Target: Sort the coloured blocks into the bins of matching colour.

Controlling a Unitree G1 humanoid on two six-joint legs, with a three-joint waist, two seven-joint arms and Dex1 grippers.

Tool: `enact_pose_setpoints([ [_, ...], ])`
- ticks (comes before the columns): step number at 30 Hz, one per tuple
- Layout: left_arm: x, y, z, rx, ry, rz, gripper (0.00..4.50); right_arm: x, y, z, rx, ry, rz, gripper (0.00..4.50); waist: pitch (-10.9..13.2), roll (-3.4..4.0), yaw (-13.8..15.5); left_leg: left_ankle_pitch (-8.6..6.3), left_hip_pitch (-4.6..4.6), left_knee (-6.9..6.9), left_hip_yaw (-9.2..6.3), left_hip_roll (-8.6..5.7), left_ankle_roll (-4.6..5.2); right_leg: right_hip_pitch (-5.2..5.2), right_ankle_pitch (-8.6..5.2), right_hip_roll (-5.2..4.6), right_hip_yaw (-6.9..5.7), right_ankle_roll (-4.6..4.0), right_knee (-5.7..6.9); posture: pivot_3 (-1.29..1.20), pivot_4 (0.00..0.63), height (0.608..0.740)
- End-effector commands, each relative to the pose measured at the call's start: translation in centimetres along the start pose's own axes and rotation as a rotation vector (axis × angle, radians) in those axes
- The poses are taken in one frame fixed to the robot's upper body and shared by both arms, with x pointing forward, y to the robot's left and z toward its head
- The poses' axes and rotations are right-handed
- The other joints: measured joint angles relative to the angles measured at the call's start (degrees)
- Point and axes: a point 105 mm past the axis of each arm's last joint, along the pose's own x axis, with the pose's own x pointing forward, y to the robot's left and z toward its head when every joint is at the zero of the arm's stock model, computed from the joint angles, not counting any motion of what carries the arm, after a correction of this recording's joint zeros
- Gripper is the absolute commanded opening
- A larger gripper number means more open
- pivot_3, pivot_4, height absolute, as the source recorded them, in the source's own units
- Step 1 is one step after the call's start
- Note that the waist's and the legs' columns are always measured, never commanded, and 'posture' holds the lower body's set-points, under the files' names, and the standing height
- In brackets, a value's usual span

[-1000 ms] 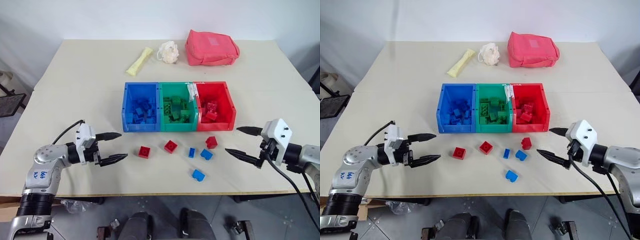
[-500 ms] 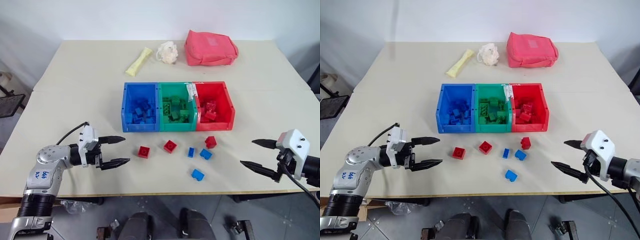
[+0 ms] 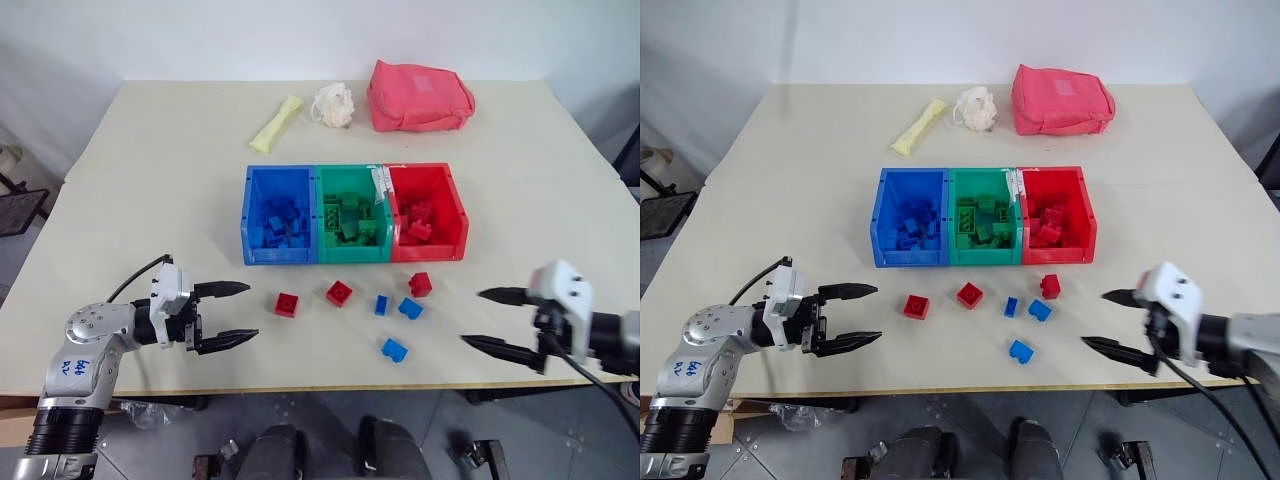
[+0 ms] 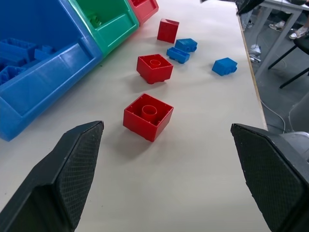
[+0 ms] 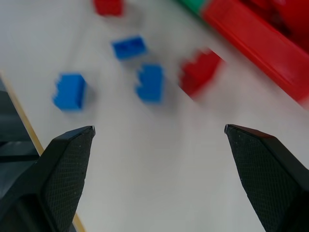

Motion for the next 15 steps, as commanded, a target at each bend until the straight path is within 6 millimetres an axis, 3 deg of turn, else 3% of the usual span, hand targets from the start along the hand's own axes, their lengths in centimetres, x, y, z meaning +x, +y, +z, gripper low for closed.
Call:
enact_pose_setpoints([
  [1, 0.0, -0.7, 1.1, 0.027, -0.032, -0.008, 4.48, 0.8, 0.5, 0.5, -0.016, -0.004, 0.027, 4.50, 0.00, 0.00, 0.30, 0.00, -0.03, 0.00, -0.05, -0.01, 0.00, 0.00, 0.00, -0.01, -0.04, 0.00, 0.01, 0.00, 0.150, 0.740],
  [5, 0.2, -1.3, 1.0, 0.020, -0.045, -0.009, 4.48, 2.8, -1.0, 0.2, -0.041, 0.006, 0.017, 4.50, -0.01, -0.06, -0.05, -0.02, -0.05, 0.04, -0.01, -0.06, 0.03, 0.03, 0.00, -0.02, -0.07, 0.01, -0.03, 0.00, 0.150, 0.740],
  [15, 0.3, -2.6, 1.1, 0.031, -0.073, -0.023, 4.48, 2.8, -2.7, 0.4, -0.014, -0.039, -0.035, 4.50, 0.00, -0.04, -0.01, -0.02, -0.04, 0.06, 0.00, -0.02, 0.03, 0.01, 0.00, 0.29, -0.09, 0.00, 0.00, 0.00, 0.150, 0.740],
])
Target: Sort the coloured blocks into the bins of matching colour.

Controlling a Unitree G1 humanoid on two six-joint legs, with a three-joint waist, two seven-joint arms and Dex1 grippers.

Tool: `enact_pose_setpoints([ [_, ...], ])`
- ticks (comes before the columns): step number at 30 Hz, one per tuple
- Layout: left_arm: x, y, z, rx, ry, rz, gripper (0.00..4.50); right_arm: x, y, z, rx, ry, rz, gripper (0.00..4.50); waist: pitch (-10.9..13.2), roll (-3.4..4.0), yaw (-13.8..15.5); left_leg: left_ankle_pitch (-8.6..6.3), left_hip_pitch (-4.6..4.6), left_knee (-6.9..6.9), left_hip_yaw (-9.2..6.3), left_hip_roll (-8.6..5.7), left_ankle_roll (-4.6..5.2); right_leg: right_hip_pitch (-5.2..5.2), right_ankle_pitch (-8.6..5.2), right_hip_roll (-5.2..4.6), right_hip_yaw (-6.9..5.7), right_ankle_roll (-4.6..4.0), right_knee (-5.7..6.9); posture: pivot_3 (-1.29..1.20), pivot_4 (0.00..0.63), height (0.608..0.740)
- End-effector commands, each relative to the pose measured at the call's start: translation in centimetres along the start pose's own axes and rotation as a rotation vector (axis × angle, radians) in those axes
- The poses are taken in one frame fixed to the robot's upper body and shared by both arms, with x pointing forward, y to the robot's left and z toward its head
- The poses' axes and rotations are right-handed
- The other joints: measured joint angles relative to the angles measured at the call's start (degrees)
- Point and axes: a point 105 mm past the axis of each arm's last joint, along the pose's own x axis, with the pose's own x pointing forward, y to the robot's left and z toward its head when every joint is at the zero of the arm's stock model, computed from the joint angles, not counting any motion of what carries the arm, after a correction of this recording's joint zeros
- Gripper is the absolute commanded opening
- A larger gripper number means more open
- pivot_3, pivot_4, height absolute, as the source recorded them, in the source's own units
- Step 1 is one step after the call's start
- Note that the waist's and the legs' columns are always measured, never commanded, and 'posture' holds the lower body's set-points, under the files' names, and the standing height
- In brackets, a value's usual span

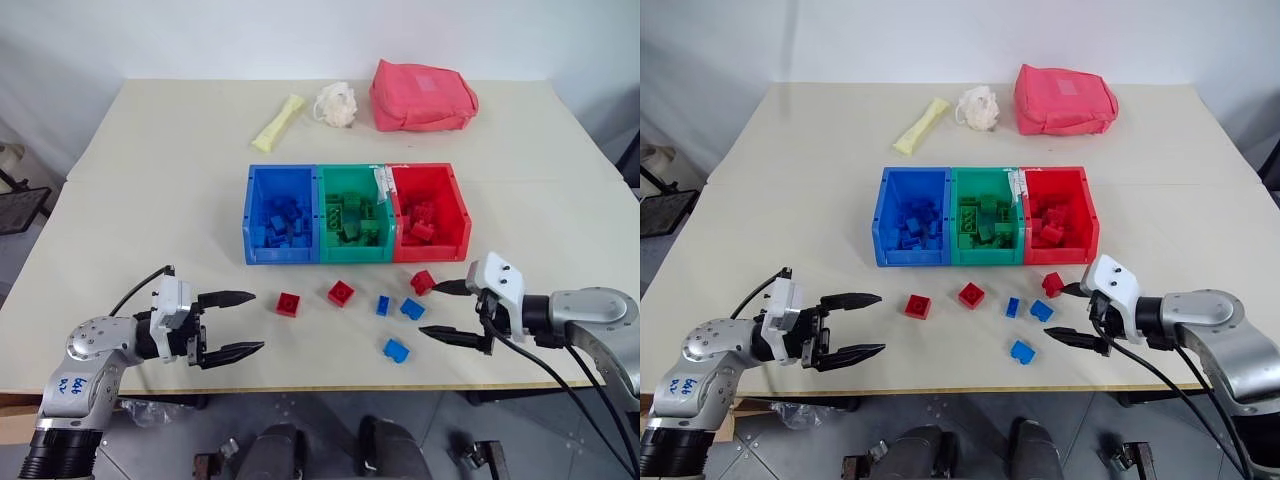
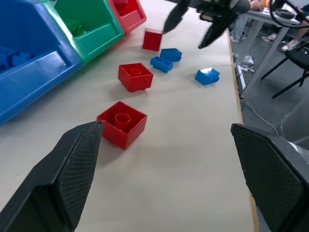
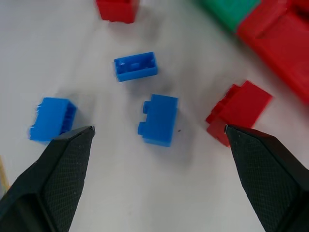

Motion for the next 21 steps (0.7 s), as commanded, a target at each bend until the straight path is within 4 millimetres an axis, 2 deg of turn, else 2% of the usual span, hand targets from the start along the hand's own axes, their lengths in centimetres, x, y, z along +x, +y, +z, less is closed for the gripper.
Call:
enact_pose_setpoints([
  [1, 0.1, -0.6, 1.0, 0.041, -0.042, -0.001, 4.48, -0.1, -0.8, 0.6, 0.013, -0.060, -0.035, 4.50, 0.00, 0.00, 0.02, 0.00, 0.01, 0.00, -0.01, 0.02, -0.01, 0.01, 0.00, 0.00, 0.01, 0.00, 0.00, 0.00, 0.150, 0.740],
  [9, 0.2, -0.7, 1.0, 0.041, -0.044, 0.009, 4.48, 0.5, -2.2, 0.1, 0.044, -0.076, -0.089, 4.50, 0.00, 0.00, -0.01, 0.00, 0.01, 0.00, 0.01, 0.02, -0.01, -0.01, 0.00, 0.04, 0.00, 0.00, 0.02, 0.00, 0.150, 0.740],
  [12, 0.2, -0.6, 1.0, 0.043, -0.047, 0.018, 4.48, 1.1, -3.2, 0.0, 0.060, -0.089, -0.124, 4.50, 0.00, 0.00, -0.09, 0.00, 0.01, 0.01, 0.02, 0.02, -0.01, 0.00, 0.00, 0.05, -0.01, 0.00, 0.03, 0.00, 0.150, 0.740],
  [21, 0.3, -0.4, 1.1, 0.049, -0.052, 0.026, 4.48, 3.6, -4.3, 0.8, 0.088, -0.149, -0.145, 4.50, 0.00, 0.01, -0.19, 0.00, 0.02, 0.00, 0.05, 0.02, -0.01, -0.03, 0.00, 0.10, -0.08, 0.00, 0.07, 0.00, 0.150, 0.740],
])
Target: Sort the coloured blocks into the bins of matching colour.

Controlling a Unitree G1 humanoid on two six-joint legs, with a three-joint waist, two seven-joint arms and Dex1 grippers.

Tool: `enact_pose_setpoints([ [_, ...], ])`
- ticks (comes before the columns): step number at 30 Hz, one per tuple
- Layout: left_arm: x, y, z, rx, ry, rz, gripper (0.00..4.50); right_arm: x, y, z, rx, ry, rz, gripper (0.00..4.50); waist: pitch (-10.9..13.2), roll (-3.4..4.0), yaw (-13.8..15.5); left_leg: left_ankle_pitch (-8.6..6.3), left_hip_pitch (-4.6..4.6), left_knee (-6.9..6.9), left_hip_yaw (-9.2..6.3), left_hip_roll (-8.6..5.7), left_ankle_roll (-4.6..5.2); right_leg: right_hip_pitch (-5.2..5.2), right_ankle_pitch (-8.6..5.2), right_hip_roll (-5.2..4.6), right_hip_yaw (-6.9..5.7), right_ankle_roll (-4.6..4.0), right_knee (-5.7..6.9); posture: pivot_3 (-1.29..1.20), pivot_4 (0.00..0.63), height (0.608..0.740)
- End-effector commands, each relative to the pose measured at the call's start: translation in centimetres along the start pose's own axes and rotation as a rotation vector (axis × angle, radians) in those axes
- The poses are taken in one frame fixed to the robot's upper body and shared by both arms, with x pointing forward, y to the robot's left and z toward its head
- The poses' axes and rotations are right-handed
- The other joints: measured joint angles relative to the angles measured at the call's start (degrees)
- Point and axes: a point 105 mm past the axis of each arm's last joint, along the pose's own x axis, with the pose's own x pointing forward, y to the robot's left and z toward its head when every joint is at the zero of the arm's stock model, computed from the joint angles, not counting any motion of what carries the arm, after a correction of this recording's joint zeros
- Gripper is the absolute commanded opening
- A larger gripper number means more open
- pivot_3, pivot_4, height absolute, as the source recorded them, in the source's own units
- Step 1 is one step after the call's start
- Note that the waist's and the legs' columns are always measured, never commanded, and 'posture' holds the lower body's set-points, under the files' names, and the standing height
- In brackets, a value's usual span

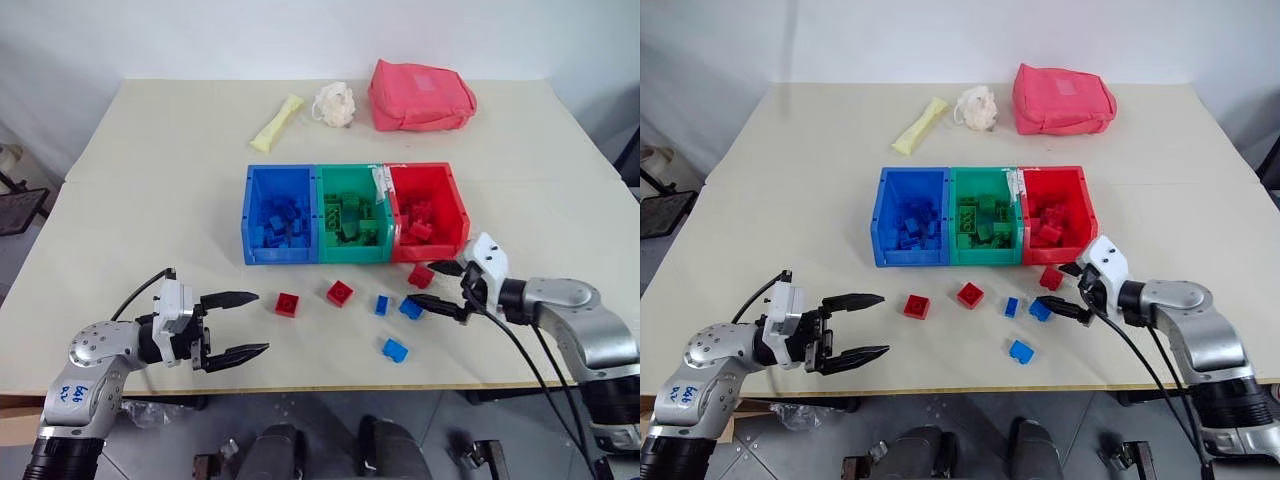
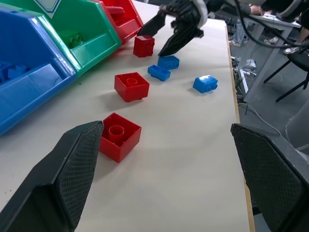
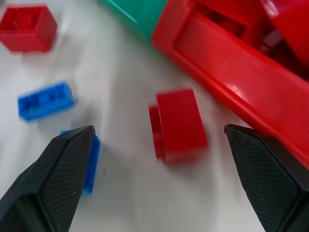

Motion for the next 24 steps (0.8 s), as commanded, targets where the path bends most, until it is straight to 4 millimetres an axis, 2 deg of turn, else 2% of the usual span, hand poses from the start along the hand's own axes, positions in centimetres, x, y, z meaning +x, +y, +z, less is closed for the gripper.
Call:
enact_pose_setpoints([
  [1, -0.1, 0.0, 0.8, 0.032, -0.027, 0.006, 4.50, 0.4, -0.3, 0.9, -0.022, -0.023, -0.017, 4.32, 0.00, 0.00, 0.03, 0.00, 0.00, 0.00, 0.00, 0.00, 0.00, 0.00, 0.00, 0.00, -0.01, 0.00, 0.00, 0.00, 0.150, 0.740],
  [3, -0.2, 0.1, 0.8, 0.034, -0.027, 0.010, 4.50, 0.6, 0.2, 1.0, -0.013, -0.030, 0.000, 3.93, 0.00, 0.00, 0.06, 0.00, 0.00, 0.00, 0.00, 0.00, 0.00, 0.00, 0.00, 0.00, -0.01, 0.00, 0.00, 0.00, 0.150, 0.740],
  [8, -0.2, 0.4, 0.9, 0.037, -0.028, 0.015, 4.50, 0.5, 0.6, 1.7, -0.020, -0.044, 0.006, 2.23, 0.00, 0.00, 0.08, 0.00, -0.01, 0.00, -0.01, -0.01, 0.00, 0.00, 0.00, -0.01, -0.01, 0.00, 0.01, 0.00, 0.150, 0.740],
  [12, 0.2, 0.7, 0.9, 0.043, -0.034, 0.014, 4.50, -0.6, 0.9, 3.4, -0.064, -0.083, -0.004, 0.90, 0.01, 0.01, 0.14, 0.00, -0.01, -0.01, -0.02, 0.00, 0.00, -0.01, 0.00, 0.00, -0.01, 0.00, 0.01, 0.00, 0.150, 0.740],
  [16, 0.3, 1.1, 0.9, 0.048, -0.039, 0.011, 4.50, -1.2, 0.6, 5.5, -0.102, -0.135, -0.020, 0.91, 0.01, 0.01, 0.10, 0.00, -0.01, 0.00, -0.01, -0.01, 0.00, -0.01, 0.00, 0.01, -0.02, 0.00, 0.01, 0.00, 0.150, 0.740],
  [19, 0.7, 1.5, 1.0, 0.060, -0.047, -0.004, 4.50, -1.7, -1.3, 9.5, -0.175, -0.254, -0.094, 0.91, 0.03, 0.05, 0.02, 0.00, -0.01, 0.00, 0.02, -0.01, 0.00, -0.05, 0.00, 0.02, -0.03, 0.00, 0.02, 0.00, 0.150, 0.740],
  [24, 1.4, 2.1, 1.1, 0.075, -0.061, -0.022, 4.50, -1.3, -4.1, 12.3, -0.200, -0.337, -0.195, 0.91, 0.02, 0.03, -0.25, 0.00, 0.01, -0.04, 0.04, -0.01, 0.00, -0.07, 0.00, 0.06, -0.17, 0.00, 0.08, 0.00, 0.150, 0.740],
])
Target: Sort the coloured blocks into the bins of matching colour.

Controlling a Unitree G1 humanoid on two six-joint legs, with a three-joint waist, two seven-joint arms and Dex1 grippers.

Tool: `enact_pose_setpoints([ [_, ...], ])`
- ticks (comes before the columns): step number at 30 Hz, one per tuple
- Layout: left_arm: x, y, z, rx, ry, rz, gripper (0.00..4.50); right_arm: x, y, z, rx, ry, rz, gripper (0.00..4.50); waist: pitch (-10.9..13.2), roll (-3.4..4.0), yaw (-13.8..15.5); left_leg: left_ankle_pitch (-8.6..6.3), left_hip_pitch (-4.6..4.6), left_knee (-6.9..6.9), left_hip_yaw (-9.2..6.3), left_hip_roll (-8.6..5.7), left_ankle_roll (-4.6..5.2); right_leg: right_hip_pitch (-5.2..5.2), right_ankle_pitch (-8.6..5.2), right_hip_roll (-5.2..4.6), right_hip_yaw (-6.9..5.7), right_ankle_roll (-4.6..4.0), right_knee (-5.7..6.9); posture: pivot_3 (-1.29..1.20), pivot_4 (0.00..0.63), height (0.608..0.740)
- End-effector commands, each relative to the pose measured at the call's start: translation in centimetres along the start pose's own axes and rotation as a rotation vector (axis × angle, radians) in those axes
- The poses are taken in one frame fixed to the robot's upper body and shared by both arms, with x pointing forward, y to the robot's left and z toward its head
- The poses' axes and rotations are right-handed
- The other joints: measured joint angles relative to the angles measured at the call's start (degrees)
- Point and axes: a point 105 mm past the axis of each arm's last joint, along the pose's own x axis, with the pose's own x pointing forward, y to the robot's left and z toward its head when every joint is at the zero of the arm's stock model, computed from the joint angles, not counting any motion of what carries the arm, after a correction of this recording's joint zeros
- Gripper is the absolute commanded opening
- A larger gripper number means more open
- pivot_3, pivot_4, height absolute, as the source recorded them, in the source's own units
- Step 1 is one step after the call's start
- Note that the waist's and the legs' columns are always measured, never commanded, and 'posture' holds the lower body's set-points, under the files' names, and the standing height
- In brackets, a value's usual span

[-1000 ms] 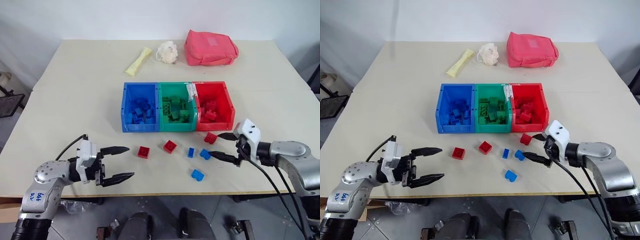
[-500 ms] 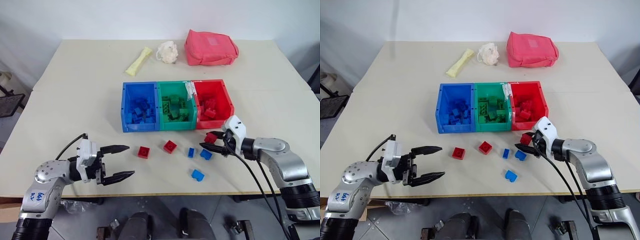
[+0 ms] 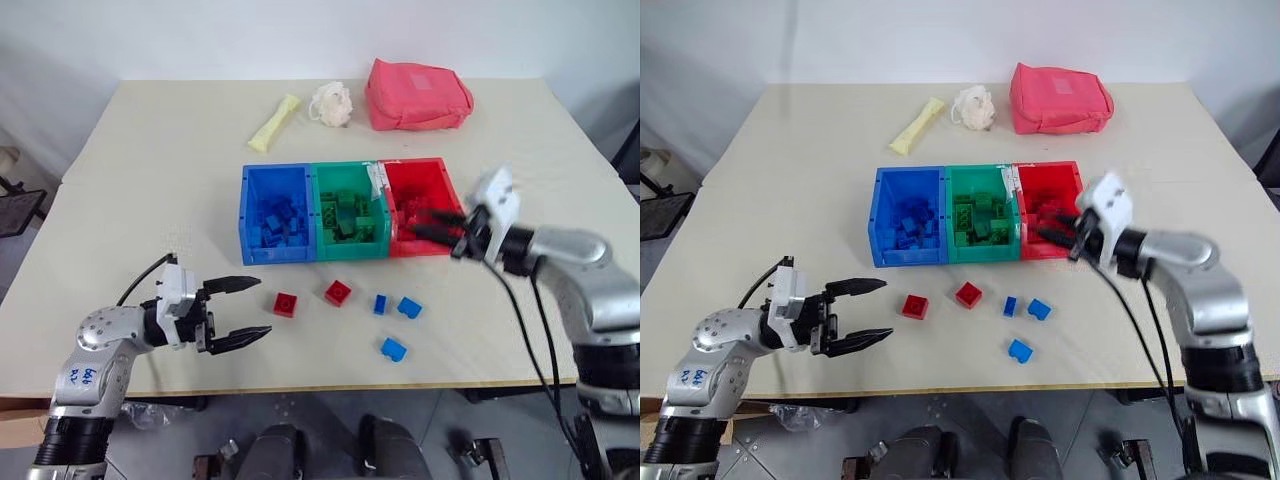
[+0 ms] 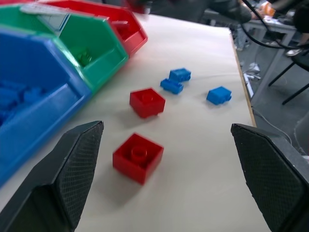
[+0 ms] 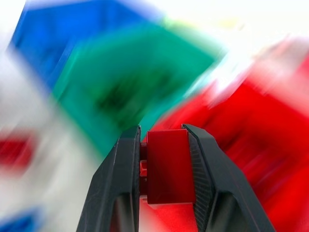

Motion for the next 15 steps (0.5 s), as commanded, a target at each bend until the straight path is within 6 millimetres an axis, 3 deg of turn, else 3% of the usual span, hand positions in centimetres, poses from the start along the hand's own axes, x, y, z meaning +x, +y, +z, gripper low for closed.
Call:
enact_pose_setpoints([
  [1, 0.6, 0.1, 0.2, 0.029, -0.013, -0.024, 4.50, 0.5, -2.0, 0.3, -0.013, -0.032, -0.079, 0.91, 0.00, 0.00, 0.01, 0.00, -0.01, -0.01, 0.00, -0.01, 0.00, 0.00, 0.00, -0.01, -0.03, 0.00, 0.00, 0.00, 0.150, 0.740],
  [2, 0.6, 0.2, 0.2, 0.031, -0.015, -0.026, 4.50, 0.7, -2.2, 0.4, -0.021, -0.033, -0.084, 0.91, 0.00, 0.00, 0.03, 0.00, -0.01, -0.02, 0.00, -0.04, 0.01, 0.00, 0.00, -0.02, -0.06, 0.00, 0.00, 0.00, 0.150, 0.740],
  [7, 1.1, 0.6, 0.2, 0.045, -0.026, -0.032, 4.50, 1.7, -3.3, 0.0, -0.067, -0.015, -0.130, 2.59, 0.00, 0.00, -0.37, 0.01, -0.05, -0.02, 0.02, -0.06, 0.02, -0.01, 0.00, -0.02, -0.14, 0.00, 0.01, 0.00, 0.150, 0.740],
  [13, 1.6, 0.9, 0.2, 0.055, -0.041, -0.052, 4.50, 1.2, -2.5, 0.2, -0.081, -0.021, -0.084, 4.48, 0.00, 0.00, -0.99, 0.01, -0.05, -0.02, -0.01, -0.04, 0.03, -0.01, 0.00, -0.01, -0.17, 0.00, 0.04, 0.00, 0.150, 0.740],
  [15, 1.6, 0.9, 0.2, 0.056, -0.042, -0.060, 4.50, 0.5, -1.5, 0.0, -0.078, -0.005, -0.029, 4.48, 0.00, 0.00, -0.89, 0.01, -0.05, -0.02, -0.01, -0.03, 0.03, -0.01, 0.00, -0.01, -0.19, 0.00, 0.04, 0.00, 0.150, 0.740],
])
